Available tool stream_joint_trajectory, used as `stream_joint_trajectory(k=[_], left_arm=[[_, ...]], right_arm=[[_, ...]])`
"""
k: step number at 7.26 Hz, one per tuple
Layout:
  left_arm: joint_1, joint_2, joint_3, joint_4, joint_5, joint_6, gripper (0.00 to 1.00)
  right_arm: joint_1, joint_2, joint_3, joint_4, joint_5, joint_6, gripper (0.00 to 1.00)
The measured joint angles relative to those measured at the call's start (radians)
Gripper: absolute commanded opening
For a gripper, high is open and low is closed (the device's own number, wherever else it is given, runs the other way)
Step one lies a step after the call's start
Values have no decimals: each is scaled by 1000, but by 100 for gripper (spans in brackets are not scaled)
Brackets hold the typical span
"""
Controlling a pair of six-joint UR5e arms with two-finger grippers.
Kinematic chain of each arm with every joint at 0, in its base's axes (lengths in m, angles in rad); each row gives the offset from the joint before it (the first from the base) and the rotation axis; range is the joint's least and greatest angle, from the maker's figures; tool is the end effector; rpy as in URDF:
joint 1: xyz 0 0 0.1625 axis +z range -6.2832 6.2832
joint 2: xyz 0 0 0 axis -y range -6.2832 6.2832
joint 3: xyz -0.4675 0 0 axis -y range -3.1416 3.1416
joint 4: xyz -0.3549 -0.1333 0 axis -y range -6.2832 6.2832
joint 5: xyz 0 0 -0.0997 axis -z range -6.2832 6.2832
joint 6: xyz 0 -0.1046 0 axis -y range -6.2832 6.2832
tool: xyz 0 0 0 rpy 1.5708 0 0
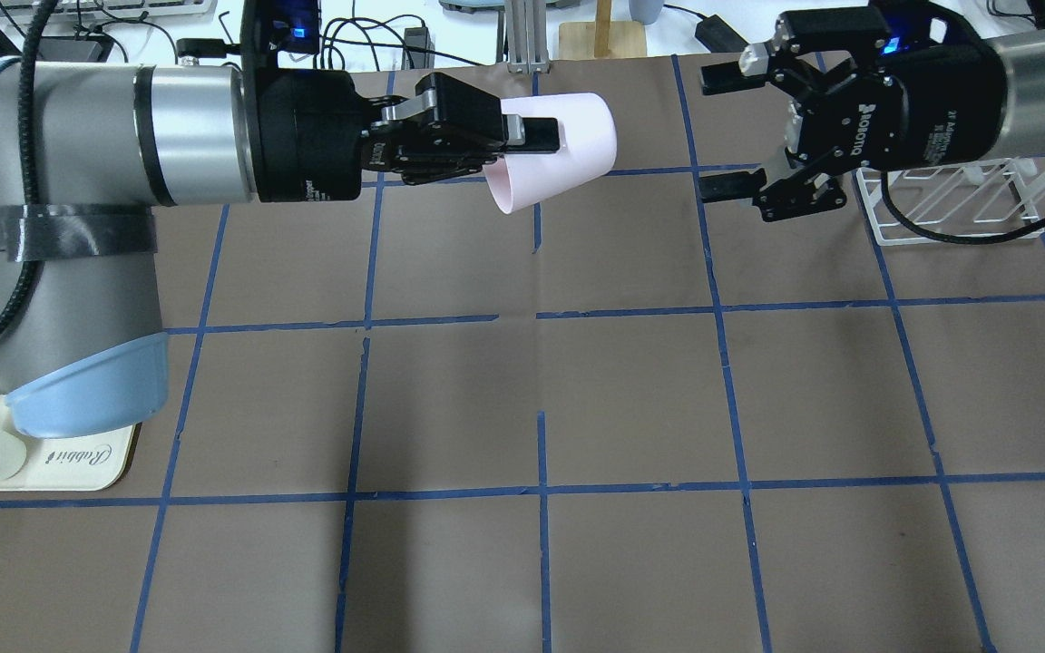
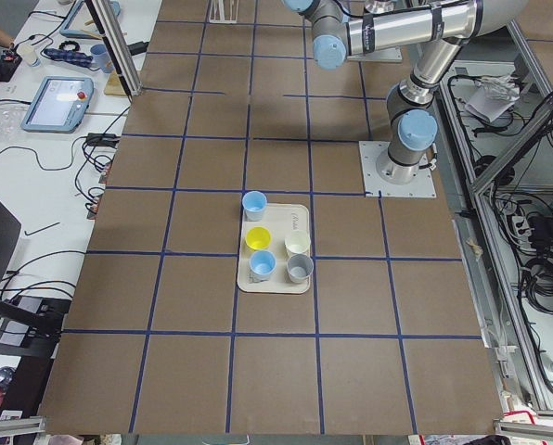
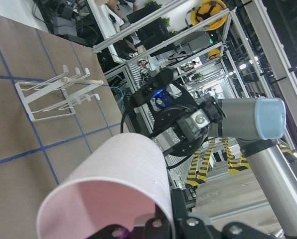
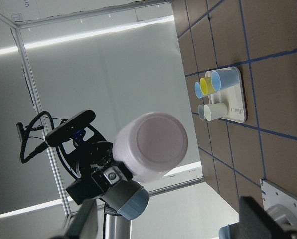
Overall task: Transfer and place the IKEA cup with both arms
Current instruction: 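Open the right gripper and pull it back while the left gripper holds the cup, then carry the pink cup with the left gripper down onto the white tray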
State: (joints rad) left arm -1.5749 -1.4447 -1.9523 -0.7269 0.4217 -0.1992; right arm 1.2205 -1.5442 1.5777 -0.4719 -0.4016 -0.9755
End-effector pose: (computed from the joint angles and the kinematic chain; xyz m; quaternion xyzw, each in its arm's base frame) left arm -0.2303 -0.3903 0.5564 -0.0786 -0.8149 0.1894 0.5421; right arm 0.0878 -0.4286 0.5103 0.0652 0.7607 0.0660 0.6424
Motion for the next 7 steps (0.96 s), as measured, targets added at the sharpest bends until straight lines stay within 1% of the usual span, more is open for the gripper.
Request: stream_joint_trajectory(k=[2,3,4,5,6,7], left_arm=[[35,3,23,-48,206,-37,0],[67,6,30,-107,311,-40,0],[99,12,34,-185,436,-30,0],[123,16,37,-264,568,14,0],[153,18,41,-343,715,108,0],[197,20,50,-421,848,230,0]], right_arm=[[-34,-2,0,-61,-87,25,100],[-39,-6,0,-137,-142,93,100],[-41,-18,1,-269,-236,207,100],[-40,-36,6,-419,-363,349,100],[-37,-54,9,-532,-499,481,100],[-33,-74,11,-604,-627,580,100]])
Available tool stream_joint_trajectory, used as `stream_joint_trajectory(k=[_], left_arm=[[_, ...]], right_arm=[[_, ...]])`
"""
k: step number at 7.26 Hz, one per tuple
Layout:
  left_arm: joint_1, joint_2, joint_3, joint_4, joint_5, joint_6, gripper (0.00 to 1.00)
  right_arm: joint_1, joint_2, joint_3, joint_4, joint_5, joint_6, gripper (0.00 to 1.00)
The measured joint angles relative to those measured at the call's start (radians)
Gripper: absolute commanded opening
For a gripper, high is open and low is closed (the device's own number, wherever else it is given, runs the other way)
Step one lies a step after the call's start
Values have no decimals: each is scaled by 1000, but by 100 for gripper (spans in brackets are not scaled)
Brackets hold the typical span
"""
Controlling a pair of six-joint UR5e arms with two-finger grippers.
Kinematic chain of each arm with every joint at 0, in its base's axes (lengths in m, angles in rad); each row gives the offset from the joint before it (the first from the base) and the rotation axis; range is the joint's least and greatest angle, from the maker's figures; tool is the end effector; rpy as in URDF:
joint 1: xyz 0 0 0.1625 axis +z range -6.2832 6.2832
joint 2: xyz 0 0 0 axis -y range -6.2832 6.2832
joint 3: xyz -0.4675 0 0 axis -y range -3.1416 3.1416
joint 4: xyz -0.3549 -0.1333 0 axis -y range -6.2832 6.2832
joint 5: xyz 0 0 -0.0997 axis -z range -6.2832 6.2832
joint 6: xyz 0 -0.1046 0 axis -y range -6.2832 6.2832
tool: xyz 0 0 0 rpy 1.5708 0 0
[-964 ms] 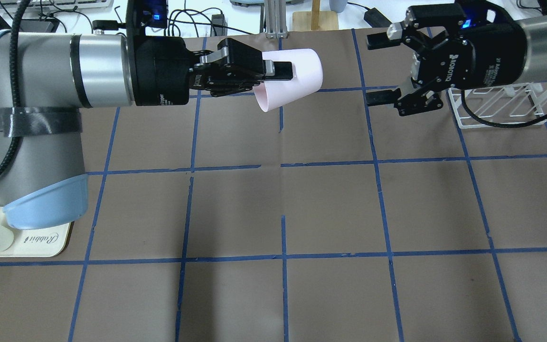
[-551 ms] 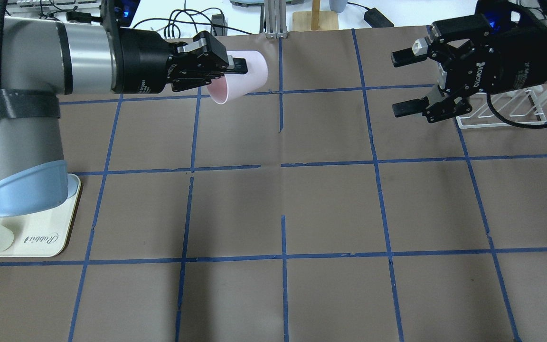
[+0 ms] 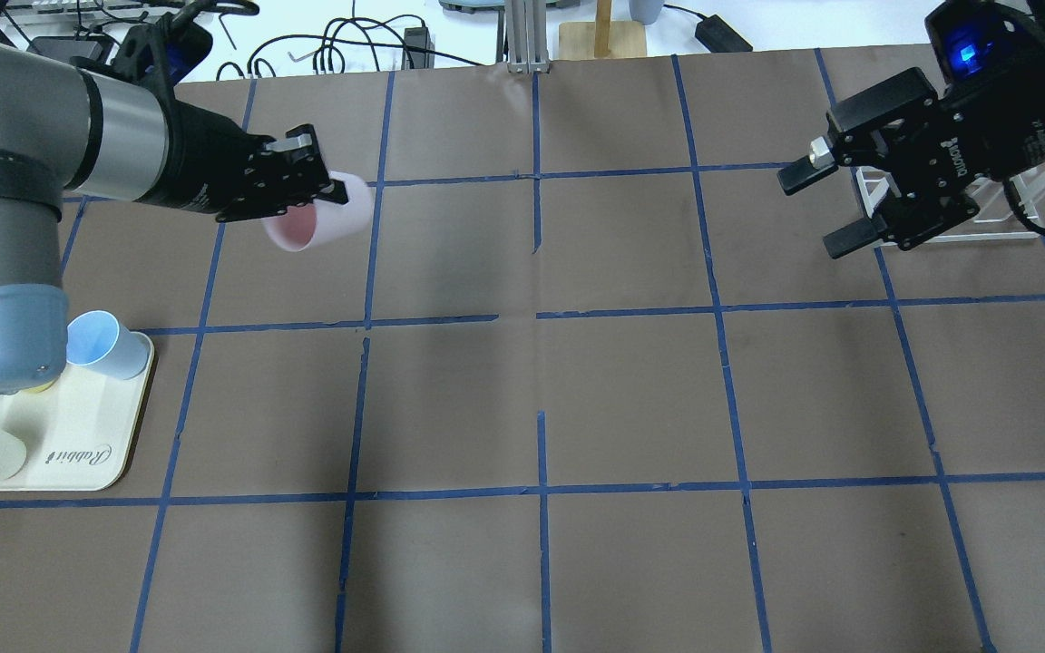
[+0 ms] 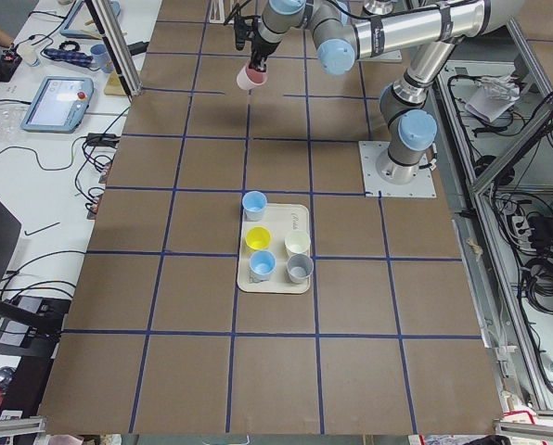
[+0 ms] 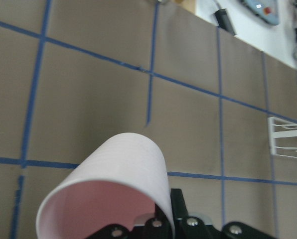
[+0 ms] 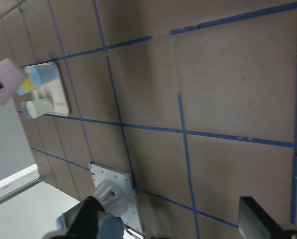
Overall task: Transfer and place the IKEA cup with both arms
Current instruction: 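Carry the pink cup with the left gripper down onto the white tray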
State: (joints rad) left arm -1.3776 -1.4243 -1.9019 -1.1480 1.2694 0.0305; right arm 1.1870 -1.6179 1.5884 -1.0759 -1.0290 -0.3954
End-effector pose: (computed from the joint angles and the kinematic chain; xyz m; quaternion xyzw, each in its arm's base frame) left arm -0.0843 -0.4252 0.4863 0.0620 -0.9799 0.1334 0.1350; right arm 0.0307 -0.4240 0.5151 0.0563 0.9379 0.1066 0.3253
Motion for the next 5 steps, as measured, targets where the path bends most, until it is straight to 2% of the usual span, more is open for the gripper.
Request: stream_joint_trajectory(k=[2,3,5], left_arm=[[153,0,42,-174,188,291,0],[239,-8,41,-217,263,432,0],[391,-33,-35,-216,377,628,0]], right_arm=[[40,-53,2,-120,-240,172,100],[95,-69,2,-173,-348,270,100],[238,-77,3,-280,-480,471,100]])
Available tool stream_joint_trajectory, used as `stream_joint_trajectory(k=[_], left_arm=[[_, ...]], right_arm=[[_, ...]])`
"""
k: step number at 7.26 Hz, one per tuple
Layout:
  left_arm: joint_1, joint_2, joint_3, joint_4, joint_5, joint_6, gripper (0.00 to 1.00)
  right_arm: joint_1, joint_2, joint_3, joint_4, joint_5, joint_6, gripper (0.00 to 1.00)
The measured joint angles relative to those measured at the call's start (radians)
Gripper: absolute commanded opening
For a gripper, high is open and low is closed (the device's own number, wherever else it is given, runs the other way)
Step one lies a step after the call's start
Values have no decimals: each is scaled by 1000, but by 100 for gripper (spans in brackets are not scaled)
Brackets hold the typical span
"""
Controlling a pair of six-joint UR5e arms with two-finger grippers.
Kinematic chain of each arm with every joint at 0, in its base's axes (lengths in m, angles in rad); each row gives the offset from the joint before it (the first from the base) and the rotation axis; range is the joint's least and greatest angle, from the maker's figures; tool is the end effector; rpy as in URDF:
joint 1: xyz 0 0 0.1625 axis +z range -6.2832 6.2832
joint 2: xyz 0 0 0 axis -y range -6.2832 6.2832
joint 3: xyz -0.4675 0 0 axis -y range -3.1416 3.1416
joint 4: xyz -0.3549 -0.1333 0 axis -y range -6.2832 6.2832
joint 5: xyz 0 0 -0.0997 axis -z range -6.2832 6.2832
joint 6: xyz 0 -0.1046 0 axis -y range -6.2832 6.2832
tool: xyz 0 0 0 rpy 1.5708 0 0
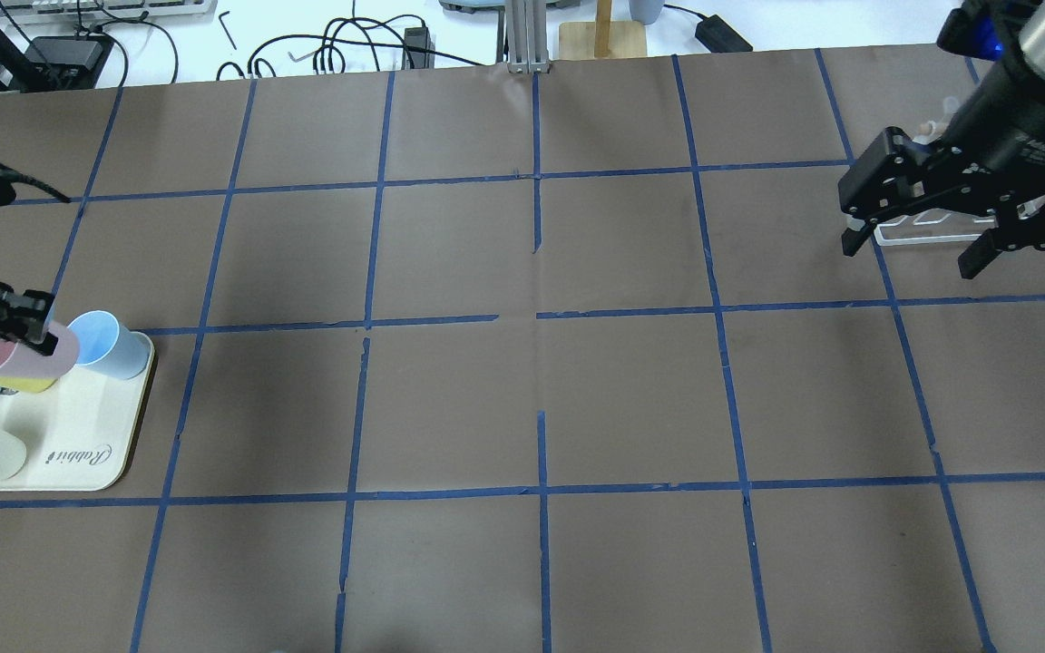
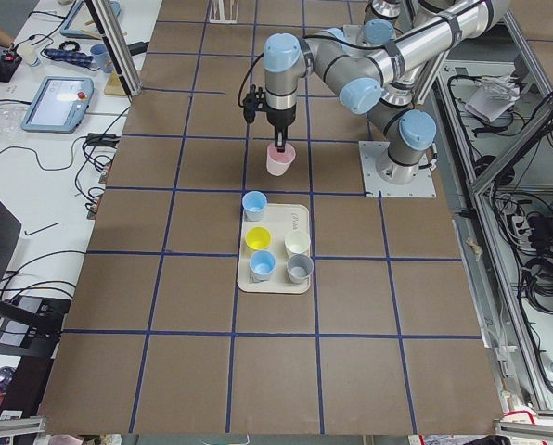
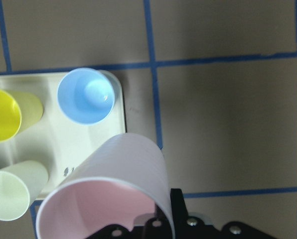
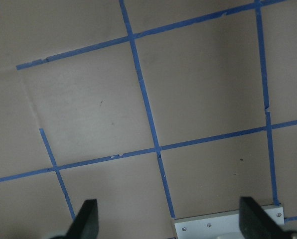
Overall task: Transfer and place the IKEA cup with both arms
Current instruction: 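Carry the pink cup with the left gripper down onto the white tray, then open the left gripper to release the pink cup on the tray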
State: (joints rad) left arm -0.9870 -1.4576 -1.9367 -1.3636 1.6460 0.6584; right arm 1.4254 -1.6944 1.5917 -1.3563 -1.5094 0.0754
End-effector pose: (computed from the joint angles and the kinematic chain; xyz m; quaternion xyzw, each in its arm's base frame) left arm 0.1079 -0.3909 0.4295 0.0381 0.9983 0.0404 0.0173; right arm 0.0828 -0.3990 0.5479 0.1117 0.9917 0.0547 0.0326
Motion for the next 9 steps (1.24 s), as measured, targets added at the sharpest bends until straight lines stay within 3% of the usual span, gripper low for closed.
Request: stream_joint_trajectory(k=[3,6,7,8,9], left_arm=[[80,-80,-171,246,58,136,0],[94,-190,-206,384,56,153,0],[94,-219,-207,408,57,152,60],[94,-242,-205,421,57,150,100],[93,-246,-199,424,57,148,100]], right_arm=[[90,-7,106,-159,-42,83,100],[96,-48,187,-256,-50,72,100],[96,-64,187,-247,-46,64,100],[96,-79,184,-226,-44,49,100],[96,-86,177,-210,-46,32,100]])
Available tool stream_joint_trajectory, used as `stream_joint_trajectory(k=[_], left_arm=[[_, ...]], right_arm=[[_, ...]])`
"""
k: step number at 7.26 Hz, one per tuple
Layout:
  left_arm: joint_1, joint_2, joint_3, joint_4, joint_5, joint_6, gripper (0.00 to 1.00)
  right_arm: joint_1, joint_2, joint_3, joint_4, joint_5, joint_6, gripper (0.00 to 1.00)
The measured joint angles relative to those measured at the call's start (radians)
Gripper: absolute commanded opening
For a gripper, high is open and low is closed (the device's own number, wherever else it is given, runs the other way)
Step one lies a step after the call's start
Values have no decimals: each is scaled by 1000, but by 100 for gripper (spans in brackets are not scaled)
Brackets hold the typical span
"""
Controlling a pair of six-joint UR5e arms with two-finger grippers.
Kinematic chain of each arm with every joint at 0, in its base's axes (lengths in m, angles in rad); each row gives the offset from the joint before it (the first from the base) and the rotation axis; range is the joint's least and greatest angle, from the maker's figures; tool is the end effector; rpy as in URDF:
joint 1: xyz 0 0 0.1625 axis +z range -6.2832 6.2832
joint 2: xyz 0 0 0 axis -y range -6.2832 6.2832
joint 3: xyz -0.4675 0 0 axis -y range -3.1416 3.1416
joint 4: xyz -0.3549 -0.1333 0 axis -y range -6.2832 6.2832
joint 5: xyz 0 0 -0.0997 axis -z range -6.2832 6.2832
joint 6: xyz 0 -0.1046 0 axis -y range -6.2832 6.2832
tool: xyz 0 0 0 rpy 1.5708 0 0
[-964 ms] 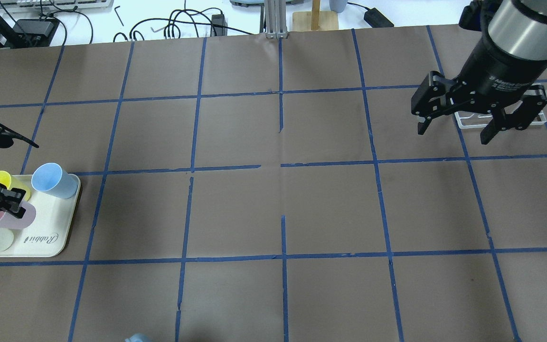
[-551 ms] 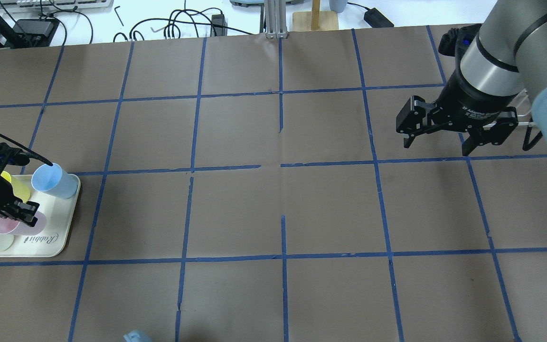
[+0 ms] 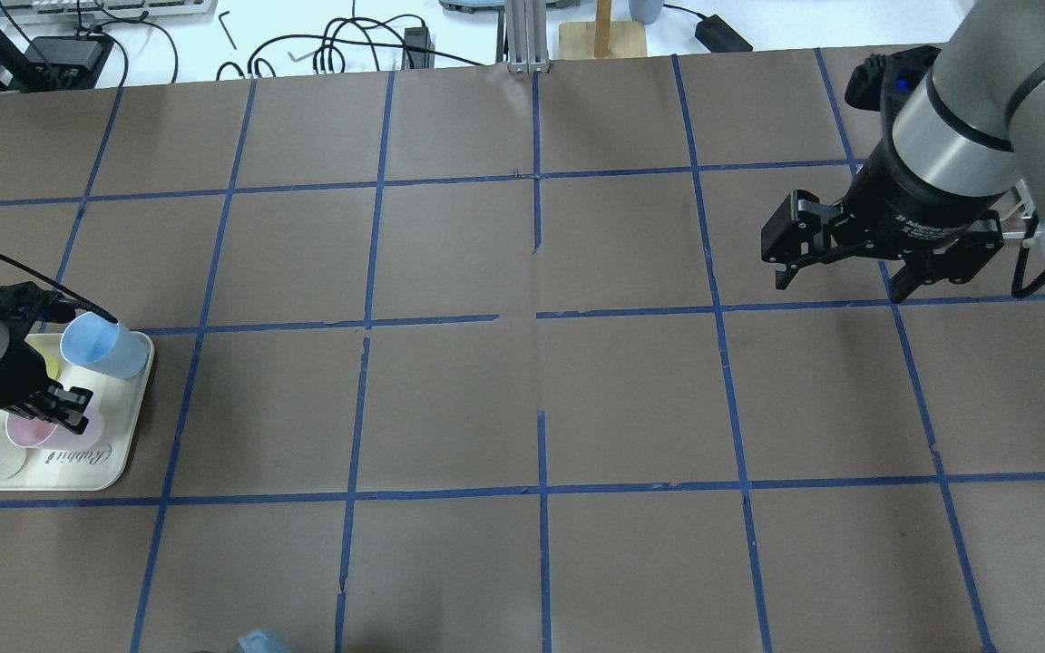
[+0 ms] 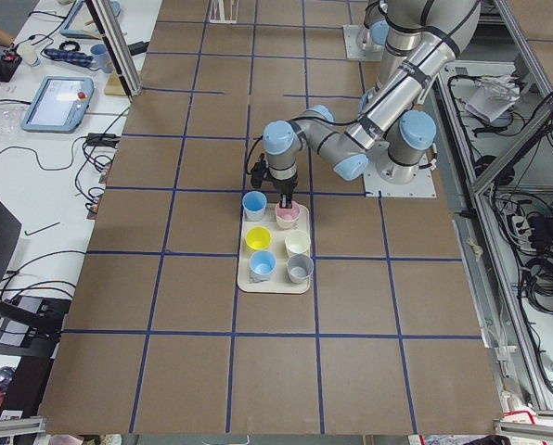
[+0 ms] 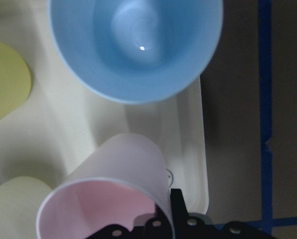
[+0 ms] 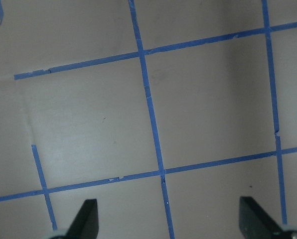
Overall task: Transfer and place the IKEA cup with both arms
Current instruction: 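Open the left gripper to release the pink cup on the tray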
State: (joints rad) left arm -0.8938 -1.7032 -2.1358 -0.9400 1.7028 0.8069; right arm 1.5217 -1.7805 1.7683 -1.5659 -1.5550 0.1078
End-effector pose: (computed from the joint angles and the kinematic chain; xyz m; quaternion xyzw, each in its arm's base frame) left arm 0.1739 -0.4072 0.2879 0.0669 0.9950 0.0690 0.0261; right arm 0.1172 -0.3642 0.5202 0.0783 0.9969 -0.0034 0.0080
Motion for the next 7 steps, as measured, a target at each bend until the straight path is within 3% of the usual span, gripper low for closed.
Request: stream_joint_trajectory(k=[2,5,7], left_arm=[[-4,31,16,-47,2,-1,100],[-54,153,156,-381,-11,-69,100],[-270,212,255,-520,-33,-306,100]], right_arm=[[-1,4,-30,15,-7,-11,100],[0,35,-89,61,2,-6,100],[0,38,-100,65,4,-5,100]])
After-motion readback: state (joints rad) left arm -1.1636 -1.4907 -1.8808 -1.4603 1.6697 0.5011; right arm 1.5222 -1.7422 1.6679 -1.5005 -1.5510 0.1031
